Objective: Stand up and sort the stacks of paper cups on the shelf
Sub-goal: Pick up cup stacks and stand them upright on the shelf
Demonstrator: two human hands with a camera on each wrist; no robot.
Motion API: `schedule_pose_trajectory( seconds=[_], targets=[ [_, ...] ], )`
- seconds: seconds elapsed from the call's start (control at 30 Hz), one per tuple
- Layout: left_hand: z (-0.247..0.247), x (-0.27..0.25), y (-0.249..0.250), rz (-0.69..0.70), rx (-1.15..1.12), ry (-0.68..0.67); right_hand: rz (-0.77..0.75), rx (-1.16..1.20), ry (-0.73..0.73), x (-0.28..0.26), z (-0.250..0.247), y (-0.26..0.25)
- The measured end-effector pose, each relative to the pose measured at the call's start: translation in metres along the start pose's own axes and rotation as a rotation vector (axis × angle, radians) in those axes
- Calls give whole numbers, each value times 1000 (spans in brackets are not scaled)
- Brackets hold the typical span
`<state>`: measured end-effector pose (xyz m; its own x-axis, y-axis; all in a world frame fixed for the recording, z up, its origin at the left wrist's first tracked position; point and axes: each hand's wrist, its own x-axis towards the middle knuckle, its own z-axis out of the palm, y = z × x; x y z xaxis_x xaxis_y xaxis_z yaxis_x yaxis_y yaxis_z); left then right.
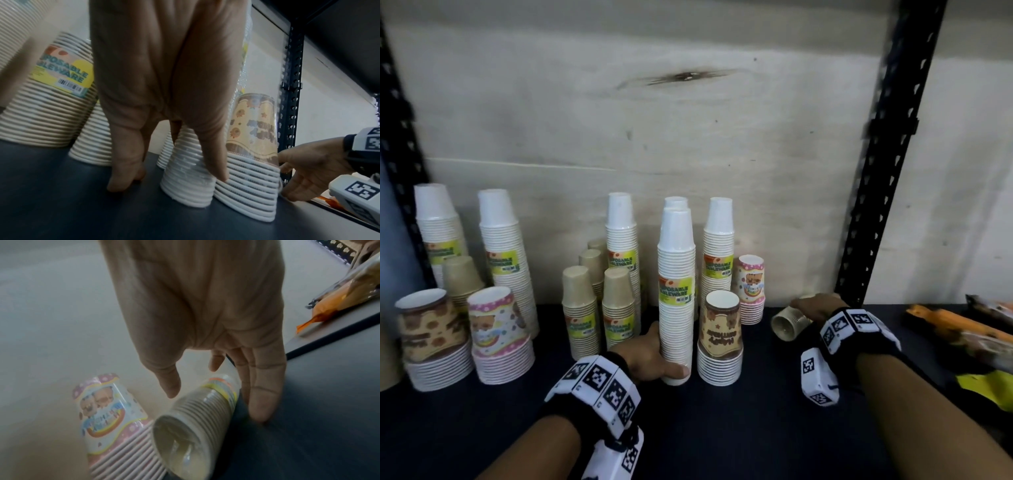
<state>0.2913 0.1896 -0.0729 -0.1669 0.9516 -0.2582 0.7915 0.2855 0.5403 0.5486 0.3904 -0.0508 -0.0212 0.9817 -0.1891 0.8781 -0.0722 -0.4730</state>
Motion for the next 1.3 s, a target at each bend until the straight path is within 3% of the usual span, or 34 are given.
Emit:
schedule_pose_trajectory(
  seconds=[0.2,0.33,0.43,0.7,0.87,1.13,1.3],
  targets=[
    [-2,-7,6,-24,28,5,34,-41,97,23,17,-6],
    [-1,-9,7,-30,29,9,-53,-173,11,9,4,-7],
    [-2,-12,12,-33,41,-7,-59,-60,-5,7,-1,-2],
    [-5,-8,5,-28,56,-15,-52,349,236,30,9,-6],
    [-5,-7,4,-6,72,-18,-97,372,372,23,20,-18],
    [-4,-6,2,0,70,-17,-100,337,395,24,25,-18],
    [-4,-8,5,5,62,-7,-117,279,301,37,26,-9]
  ],
)
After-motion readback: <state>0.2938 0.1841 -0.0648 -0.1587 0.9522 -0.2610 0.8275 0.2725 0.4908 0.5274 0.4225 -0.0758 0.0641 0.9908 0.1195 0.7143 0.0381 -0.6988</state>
